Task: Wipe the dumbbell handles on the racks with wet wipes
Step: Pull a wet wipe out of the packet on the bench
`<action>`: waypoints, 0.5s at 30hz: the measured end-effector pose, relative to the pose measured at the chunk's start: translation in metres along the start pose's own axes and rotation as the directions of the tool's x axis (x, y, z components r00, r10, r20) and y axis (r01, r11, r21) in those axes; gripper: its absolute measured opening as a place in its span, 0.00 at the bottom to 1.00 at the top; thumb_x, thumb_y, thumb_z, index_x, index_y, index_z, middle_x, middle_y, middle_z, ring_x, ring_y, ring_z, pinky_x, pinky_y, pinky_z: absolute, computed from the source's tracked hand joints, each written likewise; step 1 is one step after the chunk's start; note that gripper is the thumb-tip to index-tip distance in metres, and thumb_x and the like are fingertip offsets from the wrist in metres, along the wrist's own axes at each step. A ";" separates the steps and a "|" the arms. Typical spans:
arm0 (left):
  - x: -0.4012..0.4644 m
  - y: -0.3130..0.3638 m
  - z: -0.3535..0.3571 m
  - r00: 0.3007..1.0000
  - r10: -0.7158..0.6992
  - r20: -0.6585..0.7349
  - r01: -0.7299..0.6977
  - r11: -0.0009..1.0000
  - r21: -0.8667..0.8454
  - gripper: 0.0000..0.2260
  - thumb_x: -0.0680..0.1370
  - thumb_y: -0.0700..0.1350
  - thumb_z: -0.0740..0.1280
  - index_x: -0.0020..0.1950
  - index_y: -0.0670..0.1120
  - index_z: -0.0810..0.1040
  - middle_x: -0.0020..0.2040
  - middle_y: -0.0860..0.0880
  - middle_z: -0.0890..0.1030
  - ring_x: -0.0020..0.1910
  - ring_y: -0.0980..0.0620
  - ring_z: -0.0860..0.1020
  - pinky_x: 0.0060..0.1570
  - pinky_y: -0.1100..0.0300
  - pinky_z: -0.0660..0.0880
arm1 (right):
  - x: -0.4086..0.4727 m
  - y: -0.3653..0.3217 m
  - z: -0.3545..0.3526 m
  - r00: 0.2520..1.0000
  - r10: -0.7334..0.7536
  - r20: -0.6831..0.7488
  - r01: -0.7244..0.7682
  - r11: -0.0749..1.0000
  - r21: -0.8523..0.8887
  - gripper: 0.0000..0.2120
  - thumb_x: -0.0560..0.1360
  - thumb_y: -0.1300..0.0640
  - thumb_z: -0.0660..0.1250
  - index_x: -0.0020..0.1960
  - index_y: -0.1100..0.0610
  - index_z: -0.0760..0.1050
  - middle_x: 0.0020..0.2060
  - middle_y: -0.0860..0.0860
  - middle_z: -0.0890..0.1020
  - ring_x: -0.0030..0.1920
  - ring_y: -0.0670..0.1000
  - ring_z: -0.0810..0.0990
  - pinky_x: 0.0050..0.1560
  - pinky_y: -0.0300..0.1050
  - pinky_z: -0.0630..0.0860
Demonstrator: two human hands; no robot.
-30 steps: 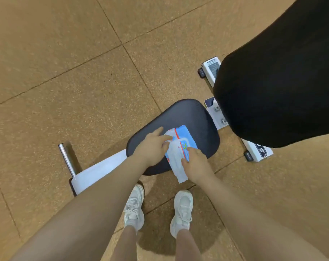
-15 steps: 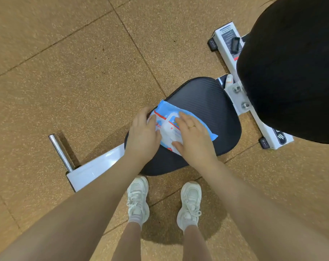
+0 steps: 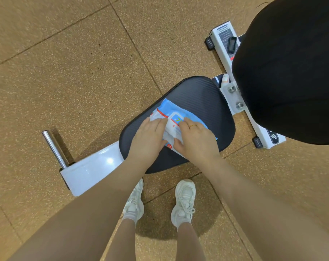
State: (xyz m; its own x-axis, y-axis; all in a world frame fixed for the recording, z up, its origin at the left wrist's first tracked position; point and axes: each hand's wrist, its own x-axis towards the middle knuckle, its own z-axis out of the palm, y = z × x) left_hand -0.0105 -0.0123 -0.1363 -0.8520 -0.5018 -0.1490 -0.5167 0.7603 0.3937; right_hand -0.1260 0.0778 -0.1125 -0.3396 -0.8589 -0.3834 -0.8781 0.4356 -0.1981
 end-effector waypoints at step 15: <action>-0.010 0.001 0.005 1.000 -0.005 0.008 0.004 0.996 0.093 0.29 0.57 0.37 0.80 0.57 0.43 0.79 0.51 0.39 0.81 0.45 0.43 0.82 0.56 0.32 0.66 | 0.016 0.024 -0.007 0.909 0.009 -0.416 -0.019 1.000 -0.020 0.19 0.68 0.62 0.57 0.53 0.53 0.79 0.58 0.58 0.78 0.53 0.57 0.71 0.46 0.50 0.75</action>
State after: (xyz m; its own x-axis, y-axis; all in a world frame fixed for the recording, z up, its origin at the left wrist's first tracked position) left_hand -0.0022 -0.0048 -0.1386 -0.8501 -0.5023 -0.1583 -0.5259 0.7934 0.3066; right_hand -0.1551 0.0731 -0.1174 -0.4572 -0.8890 0.0250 -0.8779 0.4466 -0.1731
